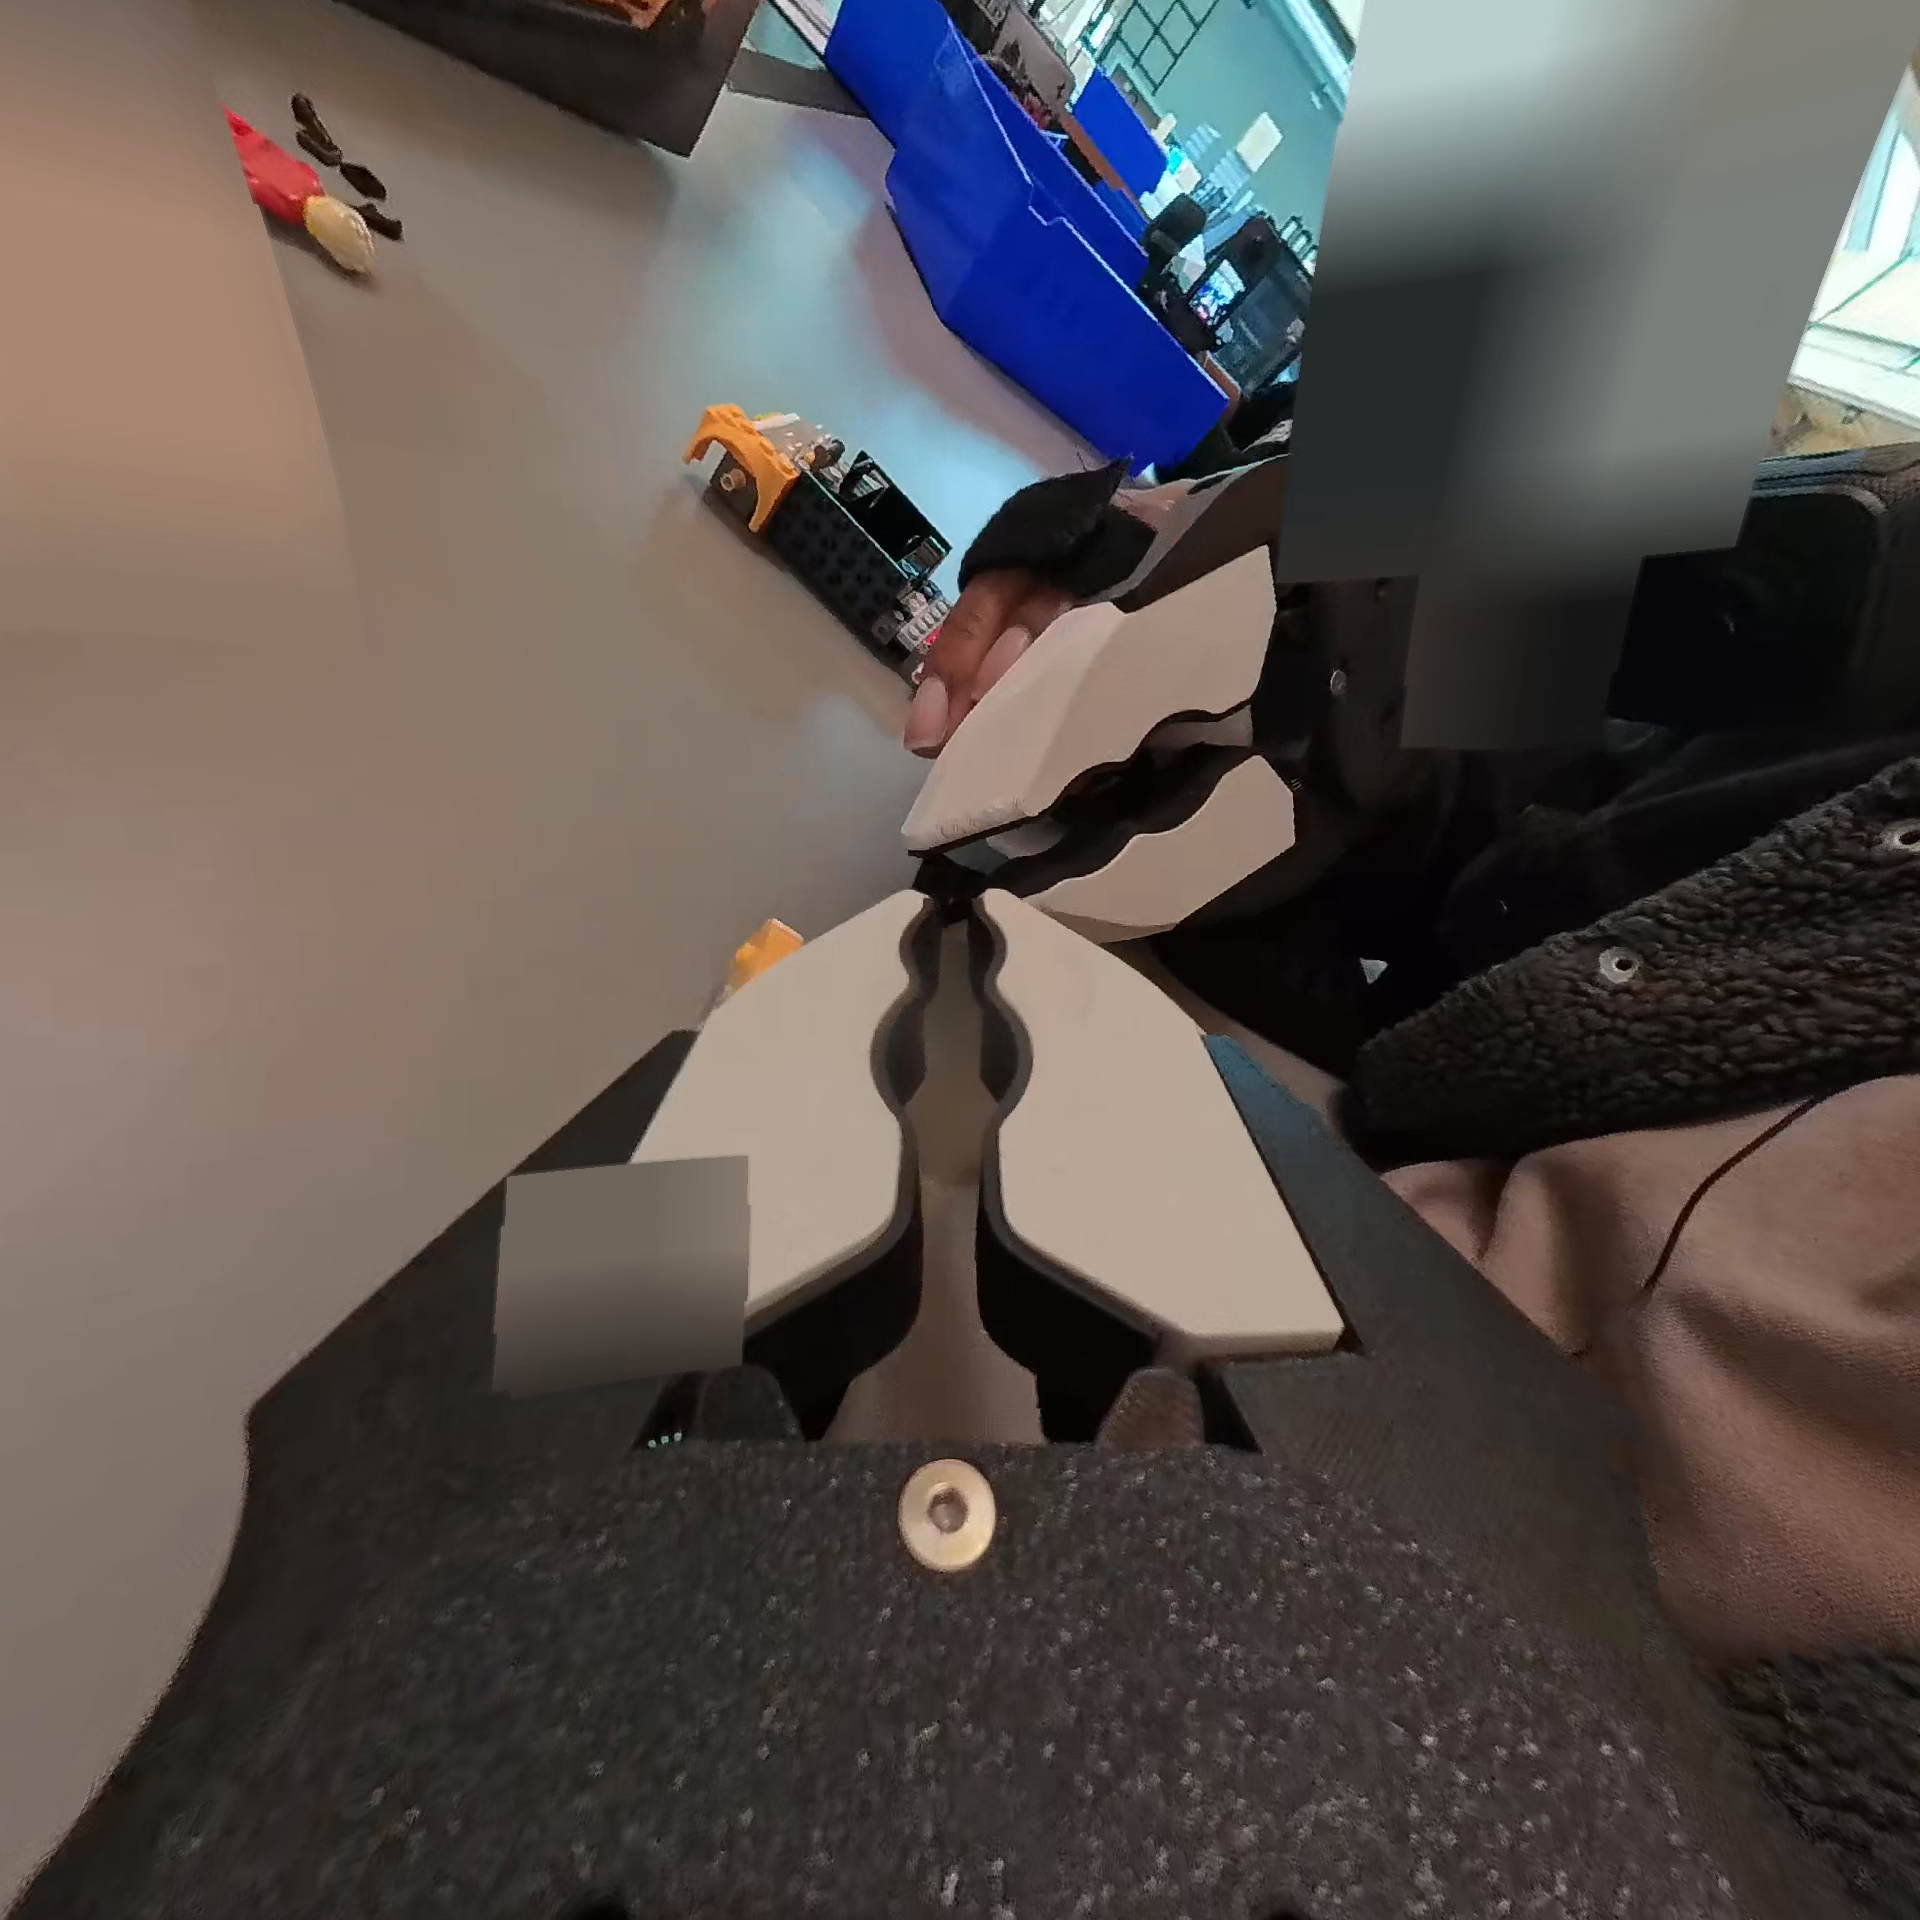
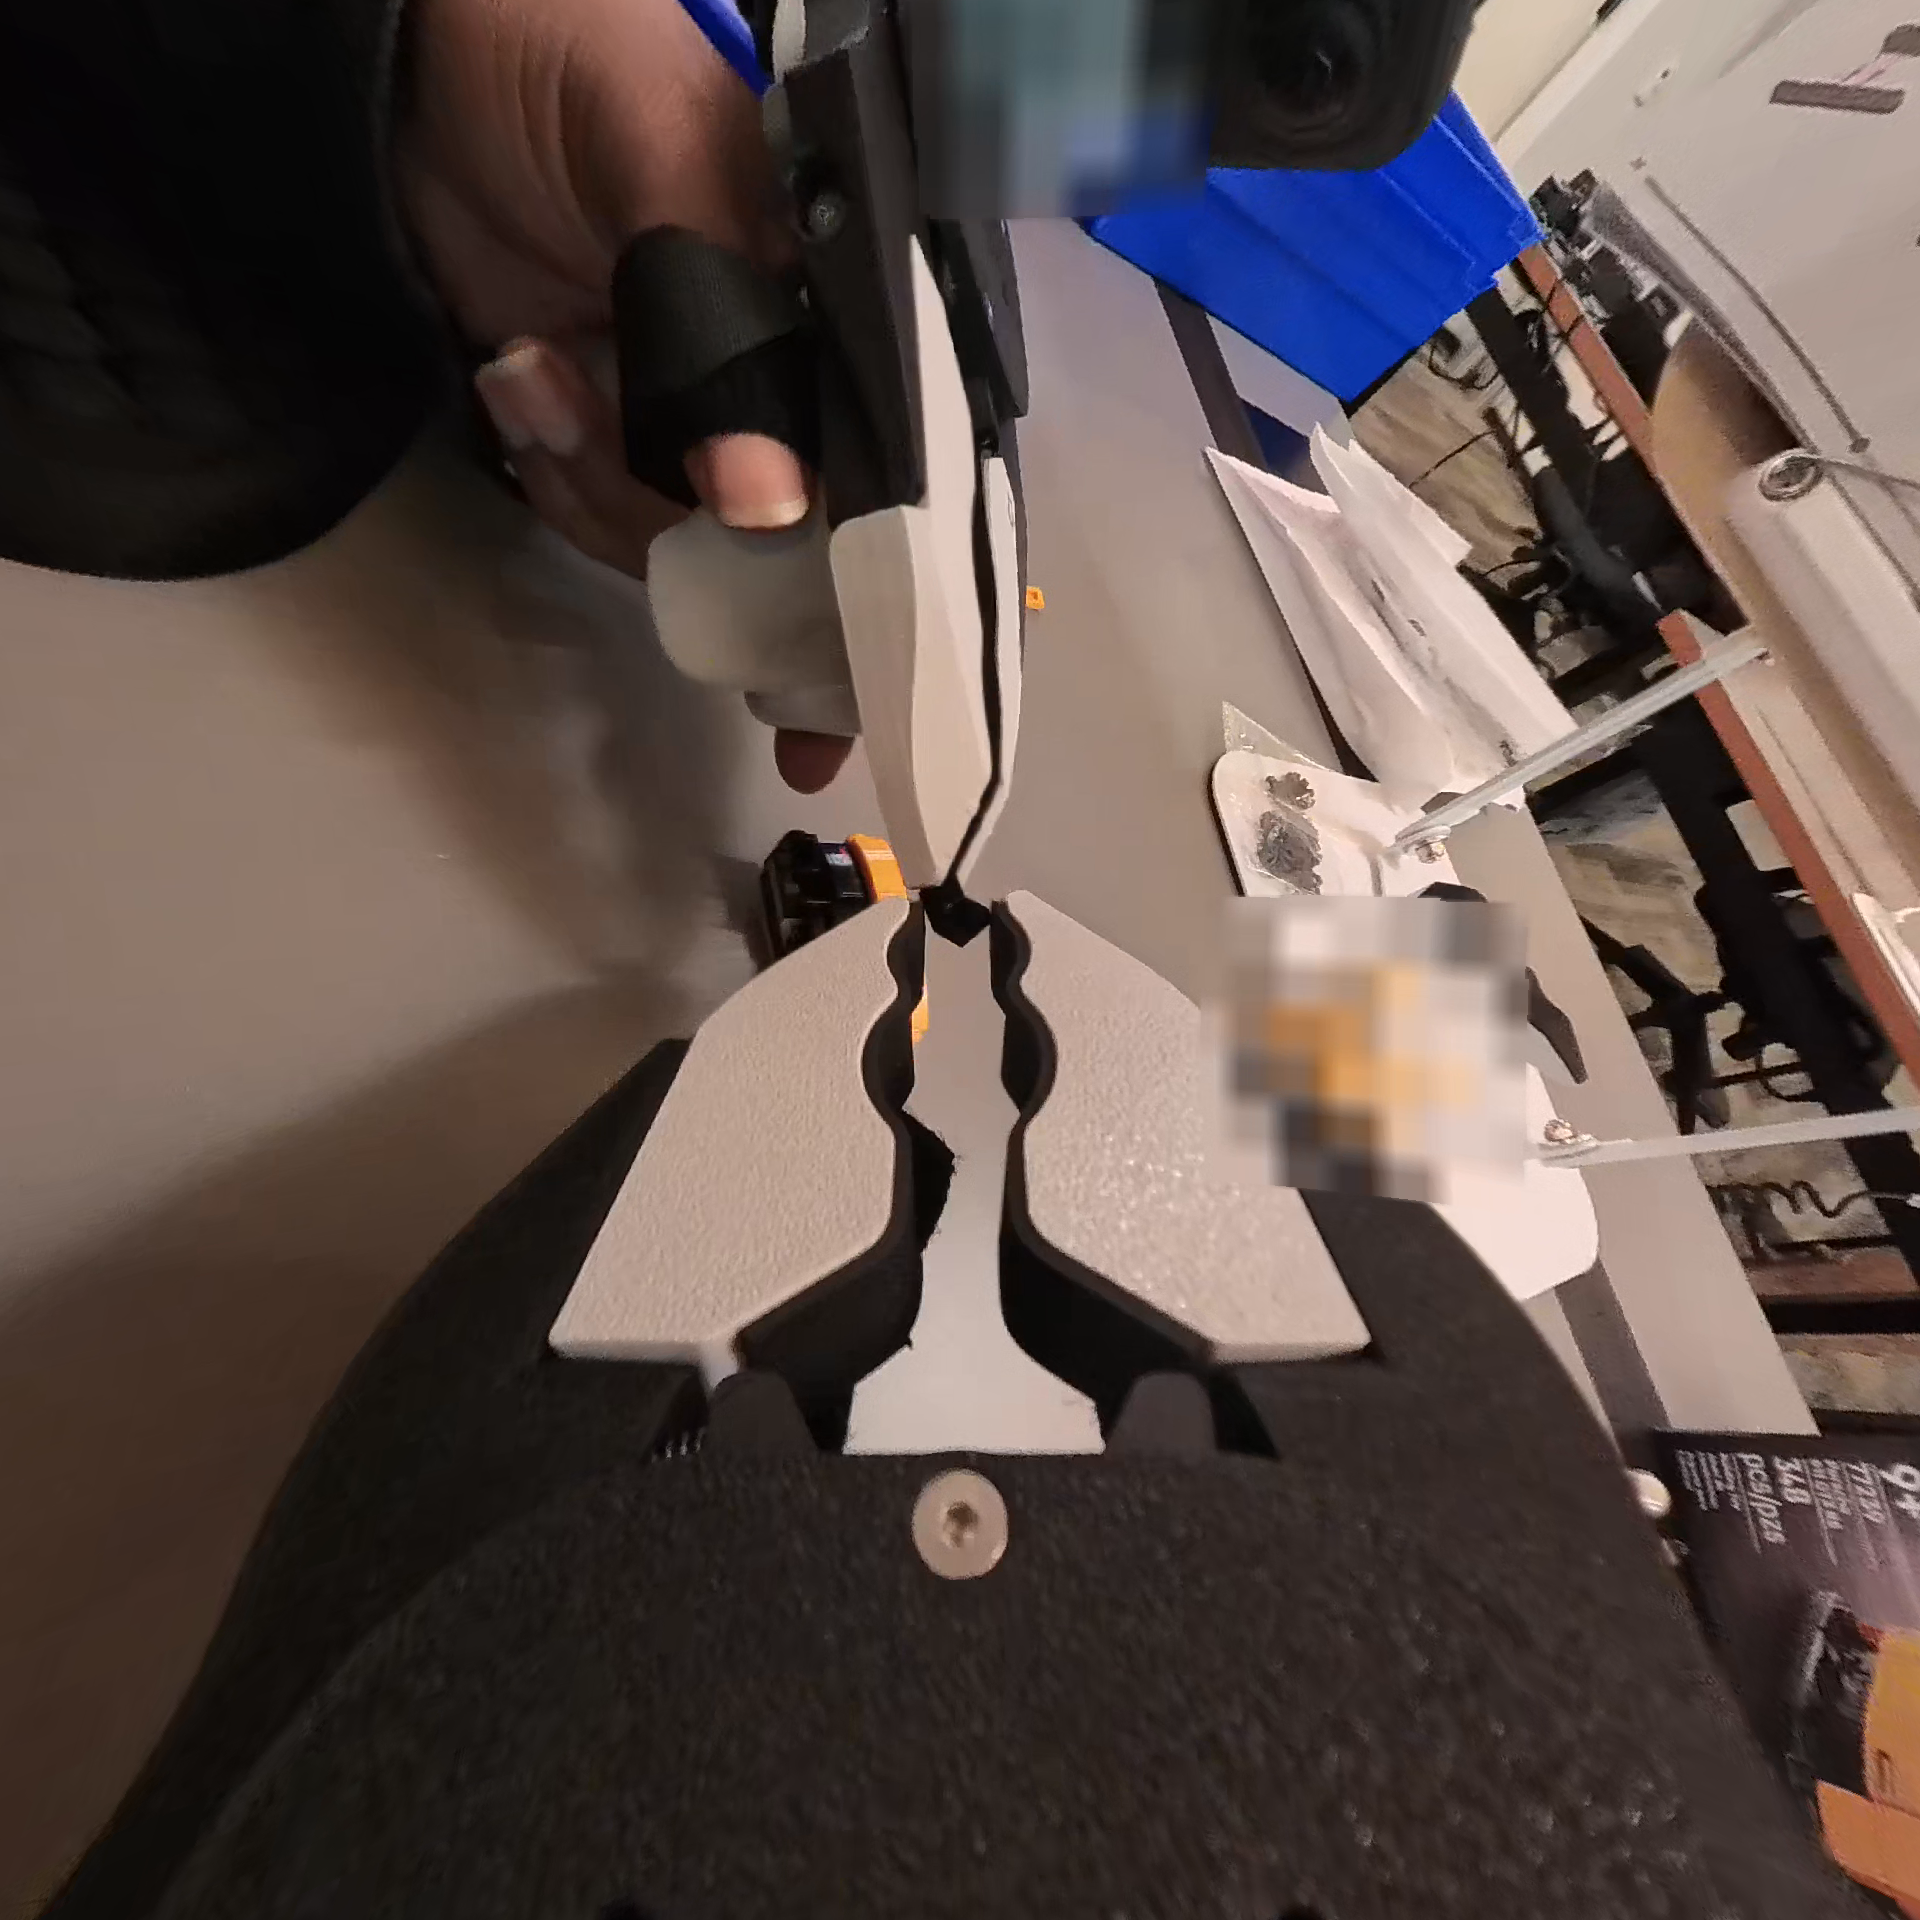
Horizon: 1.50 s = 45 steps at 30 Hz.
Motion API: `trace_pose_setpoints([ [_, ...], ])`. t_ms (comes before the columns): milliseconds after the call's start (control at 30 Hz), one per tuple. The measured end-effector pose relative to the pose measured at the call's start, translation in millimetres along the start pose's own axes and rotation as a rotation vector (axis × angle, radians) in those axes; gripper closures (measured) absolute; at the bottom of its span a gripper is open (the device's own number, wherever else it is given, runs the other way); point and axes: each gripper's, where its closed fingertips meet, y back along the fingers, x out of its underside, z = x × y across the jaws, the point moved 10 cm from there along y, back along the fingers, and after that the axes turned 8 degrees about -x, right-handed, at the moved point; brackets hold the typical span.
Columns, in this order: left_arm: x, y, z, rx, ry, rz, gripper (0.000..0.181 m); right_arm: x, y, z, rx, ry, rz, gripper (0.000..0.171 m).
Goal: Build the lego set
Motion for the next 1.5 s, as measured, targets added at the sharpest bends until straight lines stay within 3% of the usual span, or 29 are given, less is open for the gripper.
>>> trace_pose_setpoints([
  [767, 0.9, 1.4, -6.4, -0.001, -0.187, 0.012, 0.181, 16.1, 0.2, -8.2, -0.243, -0.238, -0.121, 0.164],
  [933, 1.4, 2.7, -12.6, -0.032, -0.363, -0.020, 0.168, 20.0, 3.8, -15.7, -0.315, -0.374, -0.206, 0.164],
  [1067, 4.3, 1.6, -20.7, -0.073, -0.518, -0.037, 0.171, 17.9, 5.6, -14.9, -0.381, -0.407, -0.253, 0.164],
  [1367, 7.1, 0.7, -24.0, -0.114, -0.613, -0.007, 0.174, 20.2, 3.0, -13.2, -0.387, -0.397, -0.227, 0.163],
  [1500, 10.2, 0.2, -16.2, -0.157, -0.644, 0.037, 0.174, 29.8, 2.9, -19.6, -0.305, -0.376, -0.129, 0.146],
])
